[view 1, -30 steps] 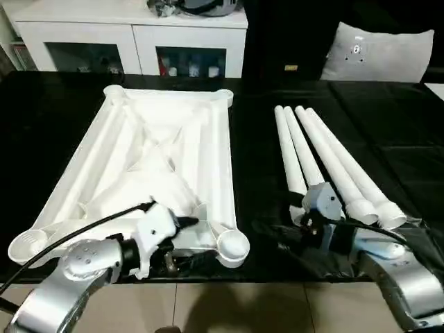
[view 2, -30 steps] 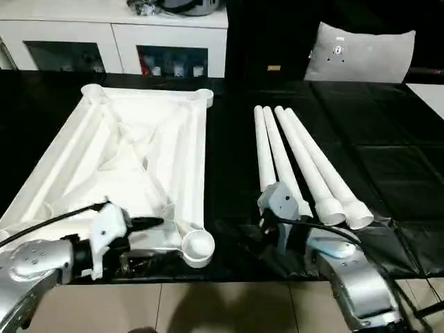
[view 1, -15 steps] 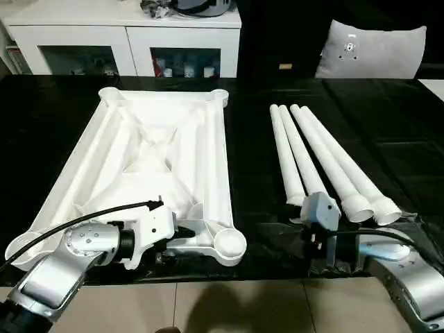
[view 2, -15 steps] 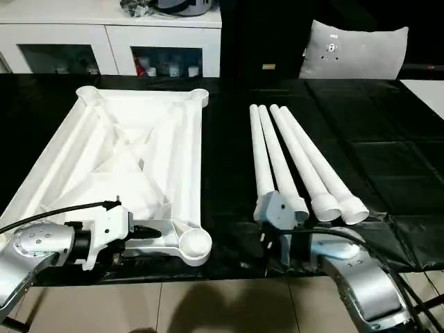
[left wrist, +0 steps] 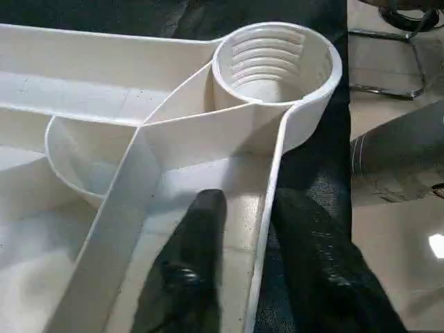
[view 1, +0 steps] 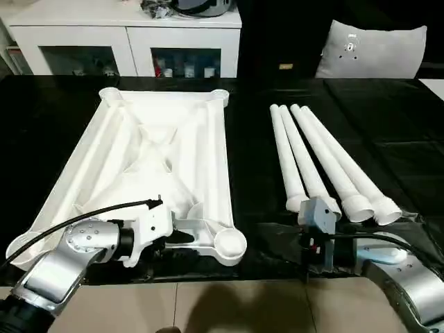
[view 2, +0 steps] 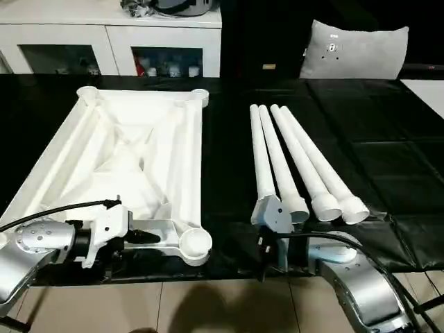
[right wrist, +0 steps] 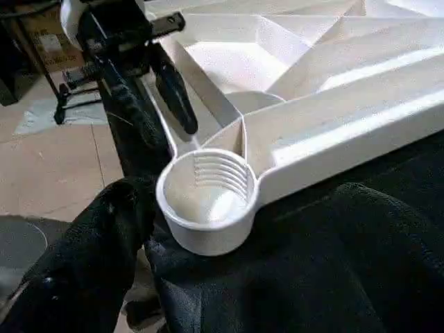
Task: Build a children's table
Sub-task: Move table base
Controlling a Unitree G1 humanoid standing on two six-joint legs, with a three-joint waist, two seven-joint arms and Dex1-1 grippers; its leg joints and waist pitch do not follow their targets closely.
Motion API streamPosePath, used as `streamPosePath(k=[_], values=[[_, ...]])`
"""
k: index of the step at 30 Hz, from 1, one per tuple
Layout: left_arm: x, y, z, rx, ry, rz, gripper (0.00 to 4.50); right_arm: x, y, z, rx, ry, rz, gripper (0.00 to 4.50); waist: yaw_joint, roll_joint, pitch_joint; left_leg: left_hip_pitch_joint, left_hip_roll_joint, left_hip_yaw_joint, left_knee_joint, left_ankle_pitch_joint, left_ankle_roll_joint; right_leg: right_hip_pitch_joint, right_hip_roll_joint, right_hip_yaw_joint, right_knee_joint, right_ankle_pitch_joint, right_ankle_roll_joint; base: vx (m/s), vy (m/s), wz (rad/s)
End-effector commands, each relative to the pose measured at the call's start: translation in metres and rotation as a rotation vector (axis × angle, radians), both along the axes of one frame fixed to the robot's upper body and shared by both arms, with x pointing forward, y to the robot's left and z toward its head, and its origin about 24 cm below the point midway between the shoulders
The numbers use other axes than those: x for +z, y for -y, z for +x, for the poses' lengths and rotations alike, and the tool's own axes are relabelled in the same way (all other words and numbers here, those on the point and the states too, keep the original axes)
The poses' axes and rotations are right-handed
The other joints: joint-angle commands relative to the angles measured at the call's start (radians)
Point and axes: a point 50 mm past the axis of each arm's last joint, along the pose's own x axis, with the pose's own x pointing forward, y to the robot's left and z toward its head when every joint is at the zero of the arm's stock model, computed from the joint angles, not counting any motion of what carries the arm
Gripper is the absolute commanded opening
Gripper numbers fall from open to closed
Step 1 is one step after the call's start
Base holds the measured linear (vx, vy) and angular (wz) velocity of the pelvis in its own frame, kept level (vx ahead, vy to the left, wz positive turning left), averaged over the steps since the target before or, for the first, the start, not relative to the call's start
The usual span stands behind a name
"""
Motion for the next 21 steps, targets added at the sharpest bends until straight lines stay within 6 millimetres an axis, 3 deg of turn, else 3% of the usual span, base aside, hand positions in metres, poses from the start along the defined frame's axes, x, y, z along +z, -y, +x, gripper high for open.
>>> streamPosePath(k=[1, 7, 9, 13, 15, 16, 17, 18, 19, 21], values=[[-0.003, -0.001, 0.004, 0.039, -0.003, 0.022, 1.11, 0.000, -0.002, -0.001, 0.012, -0.008, 0.008, 4.50, 0.003, 0.013, -0.046, 0.004, 0.070, -0.021, -0.090, -0.167, 0.035, 0.034, -0.081, 0.042, -0.077, 0.005, -0.273, 0.000, 0.000, 0.00], [-0.008, 0.005, 0.015, 0.161, 0.009, -0.023, 0.62, 0.006, -0.005, 0.007, -0.048, 0.044, 0.052, 4.50, 0.003, 0.005, -0.042, 0.006, 0.069, -0.017, -0.092, -0.207, 0.022, 0.030, -0.083, 0.046, -0.088, -0.113, -0.254, 0.000, 0.000, 0.00], [-0.010, 0.009, 0.024, 0.223, 0.040, -0.037, 0.45, 0.010, -0.008, 0.011, -0.082, 0.037, 0.106, 4.50, 0.003, 0.007, -0.043, 0.005, 0.069, -0.018, -0.093, -0.204, 0.018, 0.030, -0.083, 0.047, -0.091, -0.138, -0.238, 0.000, 0.000, 0.00], [-0.008, 0.014, 0.032, 0.257, 0.073, -0.048, 0.25, 0.013, -0.010, 0.022, -0.169, 0.049, 0.122, 4.50, -0.009, 0.002, -0.048, -0.006, 0.066, -0.022, -0.093, -0.165, 0.018, 0.037, -0.081, 0.043, -0.087, -0.099, -0.222, 0.000, 0.000, 0.00], [-0.008, 0.016, 0.034, 0.257, 0.082, -0.052, 0.12, 0.013, -0.011, 0.027, -0.208, 0.058, 0.119, 4.50, -0.018, 0.002, -0.052, -0.006, 0.063, -0.018, -0.086, -0.119, 0.028, 0.036, -0.081, 0.044, -0.085, -0.043, -0.234, 0.000, 0.000, 0.00], [-0.006, 0.020, 0.036, 0.236, 0.113, -0.060, 0.07, 0.016, -0.009, 0.039, -0.316, 0.067, 0.144, 4.50, -0.019, -0.006, -0.052, -0.006, 0.062, -0.016, -0.085, -0.108, 0.034, 0.035, -0.079, 0.043, -0.086, -0.033, -0.234, 0.000, 0.000, 0.00], [-0.006, 0.020, 0.036, 0.236, 0.113, -0.060, 0.03, 0.016, -0.009, 0.039, -0.316, 0.067, 0.144, 4.50, -0.019, 0.001, -0.054, -0.006, 0.061, -0.015, -0.085, -0.086, 0.037, 0.034, -0.079, 0.043, -0.083, -0.021, -0.239, 0.000, 0.000, 0.00], [-0.004, 0.025, 0.036, 0.191, 0.138, -0.069, 0.03, 0.019, -0.006, 0.051, -0.436, 0.109, 0.135, 4.50, -0.019, 0.001, -0.057, -0.006, 0.061, -0.015, -0.082, -0.057, 0.034, 0.032, -0.079, 0.042, -0.079, 0.010, -0.241, 0.000, 0.000, 0.00], [-0.003, 0.027, 0.034, 0.167, 0.133, -0.083, 0.03, 0.019, -0.004, 0.056, -0.484, 0.109, 0.113, 4.50, -0.019, -0.007, -0.060, -0.005, 0.060, -0.012, -0.080, -0.040, 0.038, 0.033, -0.076, 0.041, -0.076, 0.039, -0.241, 0.000, 0.000, 0.00], [-0.002, 0.029, 0.032, 0.152, 0.128, -0.100, 0.29, 0.019, -0.002, 0.061, -0.527, 0.102, 0.089, 4.50, -0.013, 0.000, -0.061, -0.004, 0.060, -0.010, -0.077, -0.003, 0.044, 0.032, -0.073, 0.042, -0.068, 0.117, -0.246, 0.000, 0.000, 0.00]])
